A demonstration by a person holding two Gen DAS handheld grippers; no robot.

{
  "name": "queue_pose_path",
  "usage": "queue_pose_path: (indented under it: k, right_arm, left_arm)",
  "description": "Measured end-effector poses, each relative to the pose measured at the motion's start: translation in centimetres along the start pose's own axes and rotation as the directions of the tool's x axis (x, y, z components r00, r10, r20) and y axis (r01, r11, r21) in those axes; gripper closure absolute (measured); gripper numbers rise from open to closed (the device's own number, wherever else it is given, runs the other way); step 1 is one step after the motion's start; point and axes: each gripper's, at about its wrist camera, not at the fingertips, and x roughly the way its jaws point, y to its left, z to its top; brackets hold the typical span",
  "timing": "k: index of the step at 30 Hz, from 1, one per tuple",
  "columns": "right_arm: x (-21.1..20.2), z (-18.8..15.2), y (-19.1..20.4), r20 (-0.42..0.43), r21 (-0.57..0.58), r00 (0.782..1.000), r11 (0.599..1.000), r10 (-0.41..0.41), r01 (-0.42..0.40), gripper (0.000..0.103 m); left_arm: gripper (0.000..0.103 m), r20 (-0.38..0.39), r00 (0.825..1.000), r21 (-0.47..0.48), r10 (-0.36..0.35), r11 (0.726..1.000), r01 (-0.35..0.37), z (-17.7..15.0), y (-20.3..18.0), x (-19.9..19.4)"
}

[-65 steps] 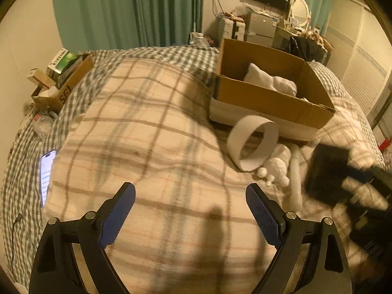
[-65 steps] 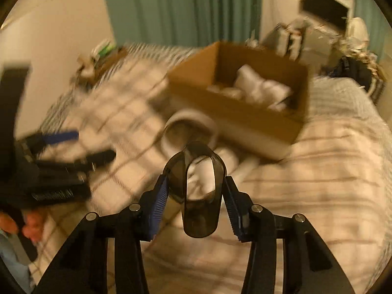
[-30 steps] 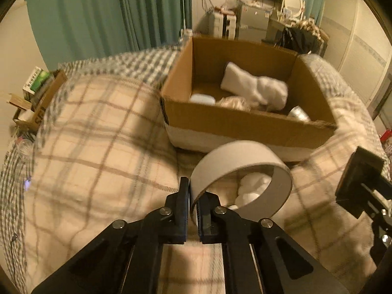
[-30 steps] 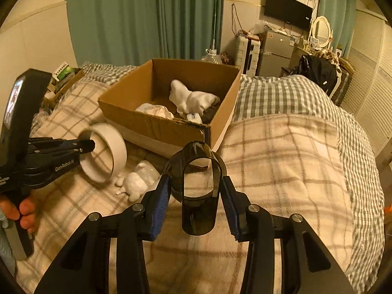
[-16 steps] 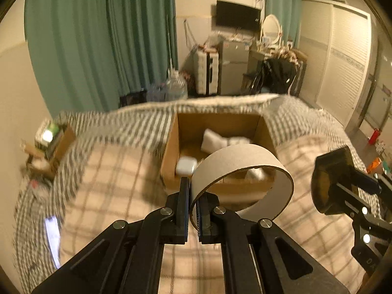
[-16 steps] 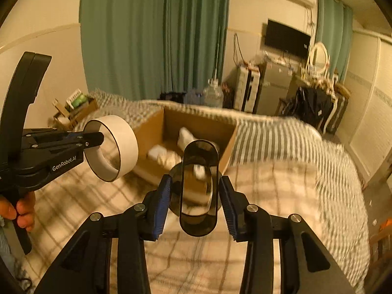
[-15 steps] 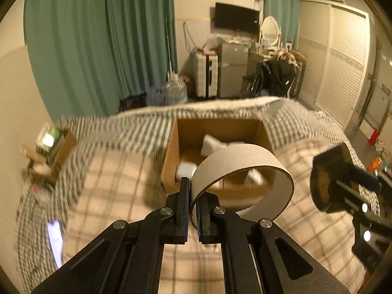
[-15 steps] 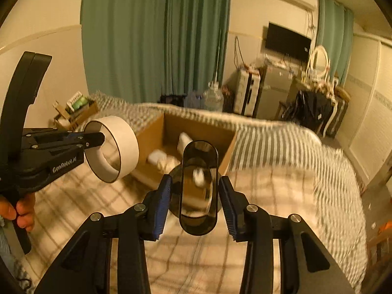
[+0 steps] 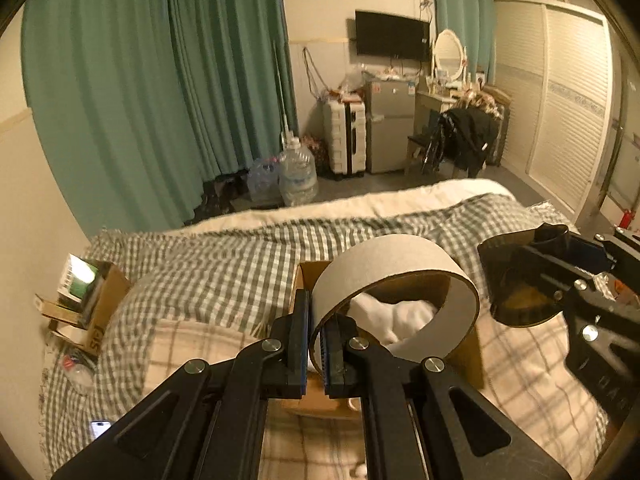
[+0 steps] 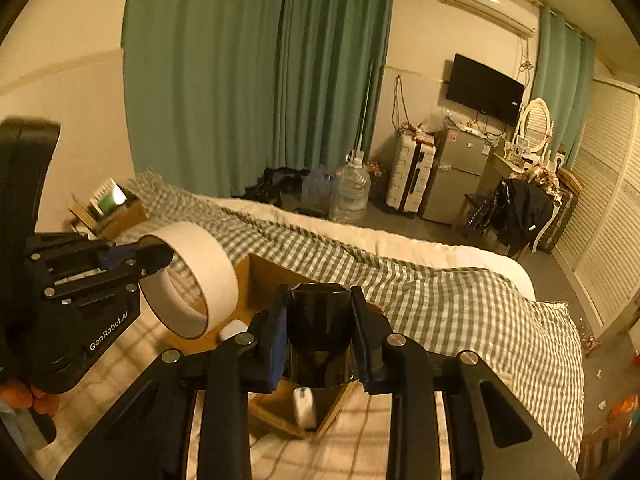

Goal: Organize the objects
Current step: 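Lower cup and ring into the box and open both tools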

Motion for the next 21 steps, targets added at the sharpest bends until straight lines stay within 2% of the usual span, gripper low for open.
queue_pose_path:
  k: [7,10,16,18,19,20,21]
  right_arm:
    - [8.3,-1.7,-1.0,-0.085,0.037,0.996,0.999,0.035,-0.032,0.076]
    - [11.3,-3.0,-1.5,-0.113,0.059,0.992,0.997,0.051,-0.045,0.076]
    - [12.4,-4.3,-2.5,-0.095,0.115,0.992,0.991,0.085,-0.074,0.074]
    - [11.6,-4.0,-3.1,-0.073,0.126,0.994,0.989,0.083,-0.073,0.062]
    - [11.1,-3.6,-3.1,-0.062,0.129,0.995,0.99,0.074,-0.066,0.056]
    - [10.0,-3.3,-3.1,-0.047,0.132,0.997,0.99,0.065,-0.058,0.055]
    - [9.2,-3.0,-3.2,-0.037,0.134,0.997,0.989,0.062,-0.056,0.054]
  left_arm:
    - [0.098,-0.13,0.991,0.003,0.004,1.0,-0.003,-2.3,0.0,8.6]
    - [0.098,-0.16,0.987,0.004,0.01,1.0,-0.009,-3.5,-0.4,10.7]
    - [0.094,-0.175,0.984,0.004,-0.035,0.999,0.036,-3.7,-1.0,11.9]
    - [0.083,-0.178,0.982,0.014,-0.059,0.998,0.063,-3.4,-1.2,11.4]
    - [0.065,-0.18,0.981,0.019,-0.068,0.997,0.073,-3.4,-1.4,10.9]
    - [0.041,-0.181,0.981,0.024,-0.066,0.997,0.072,-3.4,-1.4,10.2]
    - [0.033,-0.177,0.982,0.028,-0.059,0.997,0.065,-3.2,-1.6,9.7]
